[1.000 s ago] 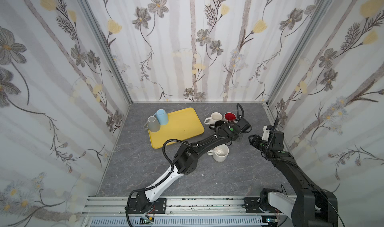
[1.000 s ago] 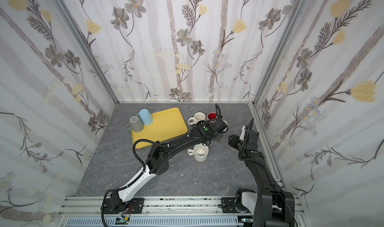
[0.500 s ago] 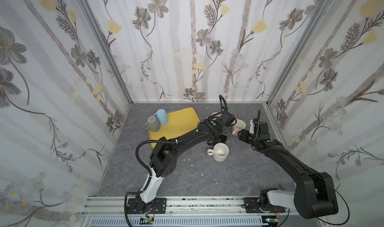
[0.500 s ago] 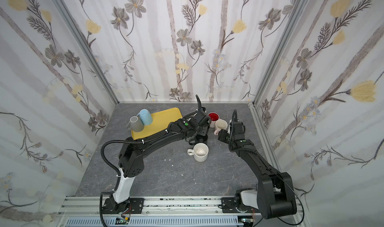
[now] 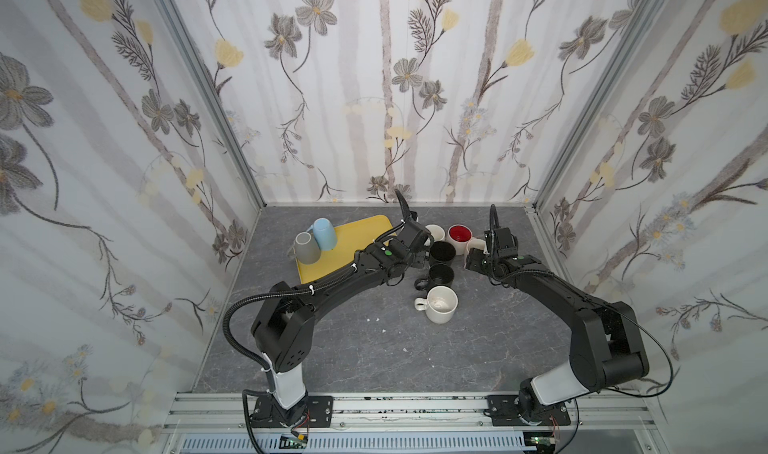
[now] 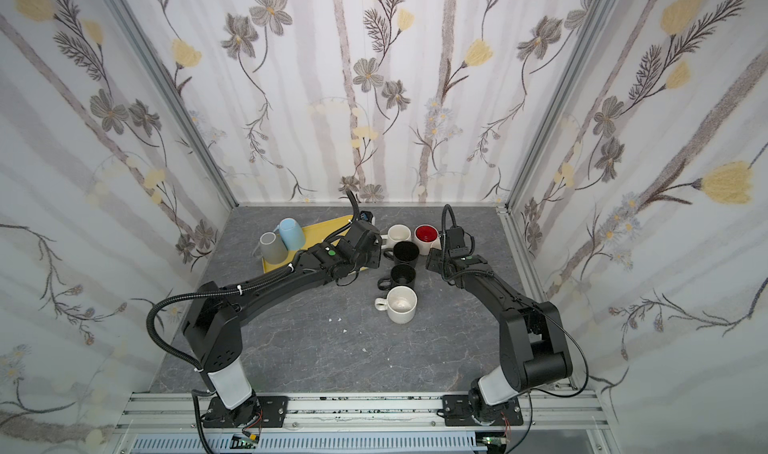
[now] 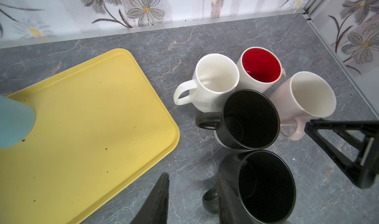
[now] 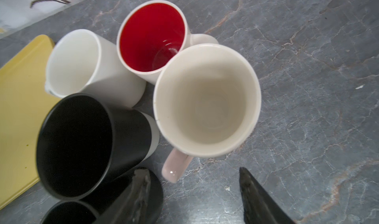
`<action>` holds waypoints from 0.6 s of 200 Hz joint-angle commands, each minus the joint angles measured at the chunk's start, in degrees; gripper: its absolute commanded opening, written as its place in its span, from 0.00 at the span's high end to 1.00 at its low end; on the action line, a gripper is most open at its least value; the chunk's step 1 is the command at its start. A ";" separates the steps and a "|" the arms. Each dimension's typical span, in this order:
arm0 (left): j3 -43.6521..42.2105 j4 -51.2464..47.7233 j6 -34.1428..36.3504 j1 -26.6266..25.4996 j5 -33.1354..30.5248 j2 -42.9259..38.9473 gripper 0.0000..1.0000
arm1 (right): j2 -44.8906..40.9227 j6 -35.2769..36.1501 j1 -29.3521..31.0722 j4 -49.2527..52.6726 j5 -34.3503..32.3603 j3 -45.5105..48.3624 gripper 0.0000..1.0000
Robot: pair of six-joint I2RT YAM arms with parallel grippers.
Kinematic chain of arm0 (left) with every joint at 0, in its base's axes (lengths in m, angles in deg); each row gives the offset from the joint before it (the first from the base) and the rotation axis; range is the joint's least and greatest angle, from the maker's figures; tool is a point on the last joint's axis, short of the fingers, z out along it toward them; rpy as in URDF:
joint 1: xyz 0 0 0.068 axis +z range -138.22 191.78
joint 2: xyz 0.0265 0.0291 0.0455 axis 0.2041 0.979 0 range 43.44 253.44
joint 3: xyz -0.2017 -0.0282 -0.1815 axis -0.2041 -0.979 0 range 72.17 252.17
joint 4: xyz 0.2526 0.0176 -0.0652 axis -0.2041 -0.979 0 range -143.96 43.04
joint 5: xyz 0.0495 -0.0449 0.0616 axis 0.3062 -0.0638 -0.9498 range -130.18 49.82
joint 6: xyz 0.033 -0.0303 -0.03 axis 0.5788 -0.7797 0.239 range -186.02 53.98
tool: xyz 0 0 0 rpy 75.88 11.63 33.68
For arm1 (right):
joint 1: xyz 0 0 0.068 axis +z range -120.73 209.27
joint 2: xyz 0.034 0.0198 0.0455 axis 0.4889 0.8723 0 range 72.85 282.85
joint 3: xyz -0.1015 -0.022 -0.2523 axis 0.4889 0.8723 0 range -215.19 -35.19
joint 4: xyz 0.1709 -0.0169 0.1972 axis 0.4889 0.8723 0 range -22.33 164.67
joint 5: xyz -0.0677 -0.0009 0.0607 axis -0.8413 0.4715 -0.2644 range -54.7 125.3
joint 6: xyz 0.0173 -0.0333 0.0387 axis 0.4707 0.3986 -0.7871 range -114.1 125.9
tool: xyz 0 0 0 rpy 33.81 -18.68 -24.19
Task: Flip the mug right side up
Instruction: 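Withdraw the left gripper while right gripper grasps the pink mug's handle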
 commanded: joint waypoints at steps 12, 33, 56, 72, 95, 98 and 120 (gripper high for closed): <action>-4.17 4.97 0.32 1.42 0.72 -3.25 0.63 | 3.90 -0.31 0.04 2.14 -3.38 -2.48 0.32; -5.85 5.65 0.32 1.95 1.01 -4.37 0.63 | 6.25 0.60 0.04 2.78 -4.42 -3.93 0.32; -6.74 6.05 0.32 2.31 1.33 -4.77 0.63 | 7.17 1.91 0.04 3.89 -5.05 -4.91 0.35; -6.80 6.12 0.33 2.40 1.45 -4.73 0.63 | 6.44 3.63 0.04 4.34 -5.59 -4.69 0.38; -6.72 6.37 0.23 2.49 1.75 -4.45 0.63 | 4.68 7.11 0.02 4.40 -5.97 -3.42 0.49; -6.67 6.40 0.24 2.53 1.82 -4.38 0.63 | 4.43 7.64 -0.04 4.36 -5.97 -3.25 0.51; -5.98 6.13 0.14 2.45 2.26 -3.60 0.63 | 3.22 10.84 -0.13 4.17 -5.58 -2.22 0.65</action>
